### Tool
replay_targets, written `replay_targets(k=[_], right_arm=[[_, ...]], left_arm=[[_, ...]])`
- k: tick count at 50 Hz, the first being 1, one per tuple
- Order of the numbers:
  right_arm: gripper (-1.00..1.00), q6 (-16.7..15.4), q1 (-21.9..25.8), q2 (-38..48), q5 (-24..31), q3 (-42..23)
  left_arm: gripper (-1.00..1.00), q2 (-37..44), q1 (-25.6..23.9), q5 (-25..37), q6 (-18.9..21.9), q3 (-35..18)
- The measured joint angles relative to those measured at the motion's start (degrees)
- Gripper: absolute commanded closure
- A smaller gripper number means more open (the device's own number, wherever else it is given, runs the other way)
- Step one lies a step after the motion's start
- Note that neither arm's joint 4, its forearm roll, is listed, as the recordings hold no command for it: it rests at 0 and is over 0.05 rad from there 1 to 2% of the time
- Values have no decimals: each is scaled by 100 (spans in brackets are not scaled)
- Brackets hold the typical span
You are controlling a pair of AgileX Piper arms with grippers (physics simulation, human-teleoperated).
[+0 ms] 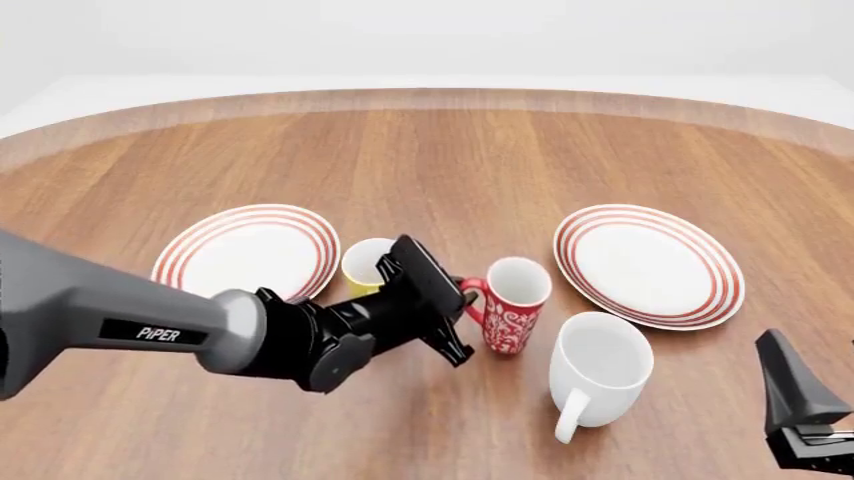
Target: Put the red mug on the left plate.
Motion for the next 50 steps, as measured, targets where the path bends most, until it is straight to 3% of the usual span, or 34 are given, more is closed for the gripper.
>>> replay_targets(k=[50], right_arm=[[-100,-46,28,-9,-37,40]], left_arm=[[100,-1194,194,284,-382,360]])
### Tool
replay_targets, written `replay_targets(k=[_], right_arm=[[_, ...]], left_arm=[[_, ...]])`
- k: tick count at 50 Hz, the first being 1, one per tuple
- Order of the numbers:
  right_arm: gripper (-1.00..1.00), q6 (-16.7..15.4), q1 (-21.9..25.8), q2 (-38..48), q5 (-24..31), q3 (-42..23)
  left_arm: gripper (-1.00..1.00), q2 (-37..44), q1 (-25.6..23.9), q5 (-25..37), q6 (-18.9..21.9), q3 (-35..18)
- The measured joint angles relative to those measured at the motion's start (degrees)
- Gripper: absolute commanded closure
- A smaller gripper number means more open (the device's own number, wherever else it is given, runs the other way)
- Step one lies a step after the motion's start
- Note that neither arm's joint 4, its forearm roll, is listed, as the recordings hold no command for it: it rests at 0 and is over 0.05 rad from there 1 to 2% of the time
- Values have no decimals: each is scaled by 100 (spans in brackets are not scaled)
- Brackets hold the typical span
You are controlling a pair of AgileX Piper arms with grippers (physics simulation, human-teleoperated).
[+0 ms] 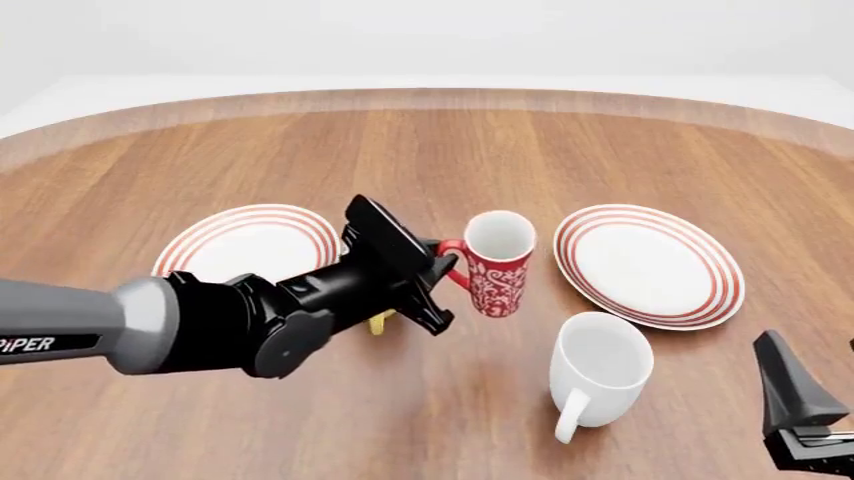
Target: Put the red mug on the left plate.
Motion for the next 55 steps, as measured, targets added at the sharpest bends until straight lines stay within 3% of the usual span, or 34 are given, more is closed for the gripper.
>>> replay_targets(k=[35,55], right_arm=[[-100,-8,1,-24,33,-14],[-100,-9,0,-24,35,-16]], left_arm=[[100,-719,528,391,-318,-36],[100,-838,1153,236,-307,91]])
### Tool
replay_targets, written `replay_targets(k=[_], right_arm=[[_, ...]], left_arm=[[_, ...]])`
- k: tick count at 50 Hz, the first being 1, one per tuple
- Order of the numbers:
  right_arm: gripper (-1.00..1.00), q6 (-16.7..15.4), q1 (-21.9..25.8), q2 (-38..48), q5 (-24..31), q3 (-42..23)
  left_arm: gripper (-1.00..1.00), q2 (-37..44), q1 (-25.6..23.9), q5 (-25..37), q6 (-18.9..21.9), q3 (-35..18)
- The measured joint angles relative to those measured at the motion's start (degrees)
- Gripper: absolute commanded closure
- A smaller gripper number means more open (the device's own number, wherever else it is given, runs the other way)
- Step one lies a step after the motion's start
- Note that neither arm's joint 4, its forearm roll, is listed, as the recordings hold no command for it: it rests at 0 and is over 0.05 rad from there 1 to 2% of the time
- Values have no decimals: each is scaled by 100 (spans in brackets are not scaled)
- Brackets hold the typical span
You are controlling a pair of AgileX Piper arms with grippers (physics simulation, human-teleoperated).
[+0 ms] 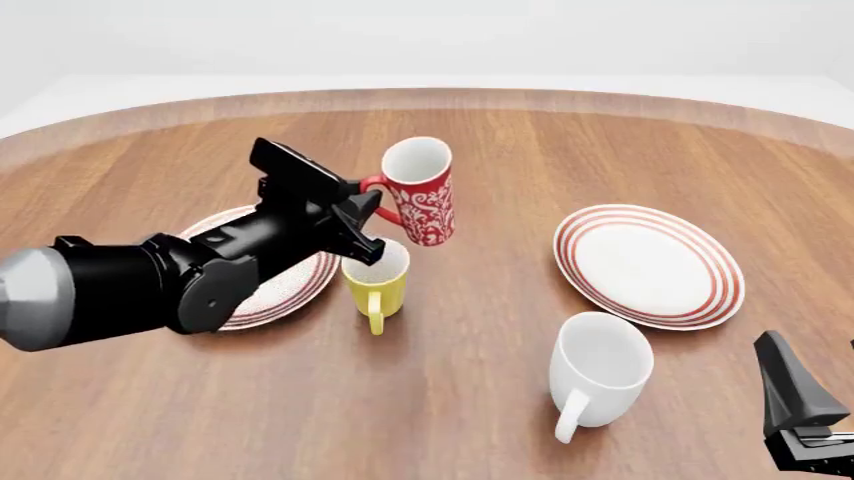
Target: Put the red mug on the left plate.
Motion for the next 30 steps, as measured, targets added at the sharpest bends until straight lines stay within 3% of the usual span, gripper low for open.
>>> replay_targets(k=[30], right_arm=[[-100,-33,7,14,25,-33]], left_arm=[[100,-282,650,-281,62,426]])
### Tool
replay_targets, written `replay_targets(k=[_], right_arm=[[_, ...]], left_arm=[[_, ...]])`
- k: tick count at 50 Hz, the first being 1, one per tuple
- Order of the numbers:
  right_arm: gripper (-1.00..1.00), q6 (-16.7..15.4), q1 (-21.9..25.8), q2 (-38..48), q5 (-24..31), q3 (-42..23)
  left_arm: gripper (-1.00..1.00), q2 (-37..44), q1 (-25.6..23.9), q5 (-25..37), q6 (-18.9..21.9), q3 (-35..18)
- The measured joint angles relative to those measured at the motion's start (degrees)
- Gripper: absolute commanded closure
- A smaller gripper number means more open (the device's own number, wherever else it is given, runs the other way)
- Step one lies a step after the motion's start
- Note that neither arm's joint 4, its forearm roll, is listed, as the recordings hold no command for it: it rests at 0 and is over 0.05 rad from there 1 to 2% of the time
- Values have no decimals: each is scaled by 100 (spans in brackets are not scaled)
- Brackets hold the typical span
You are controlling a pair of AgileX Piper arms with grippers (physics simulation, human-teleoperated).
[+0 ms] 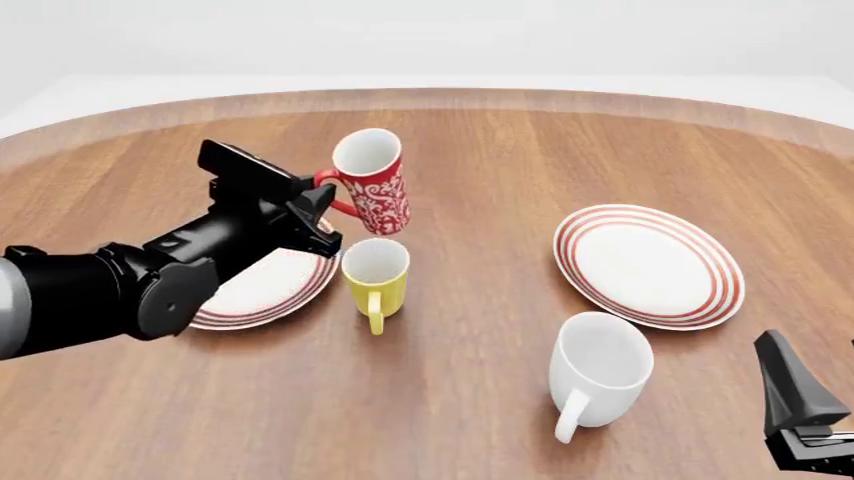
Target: Put the red mug on the left plate.
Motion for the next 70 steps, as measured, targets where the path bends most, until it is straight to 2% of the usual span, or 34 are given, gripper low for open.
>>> replay_targets(k=[14,45,70], right_arm=[[-100,-8,4,-2,8,-6],[-100,-31,15,9,-44,35],[-100,-23,68,75,-133,64]], left_arm=[[100,-139,303,-62,-54,148],[100,155,1467,-715,-4,621],[100,714,1912,-1319,192,829]])
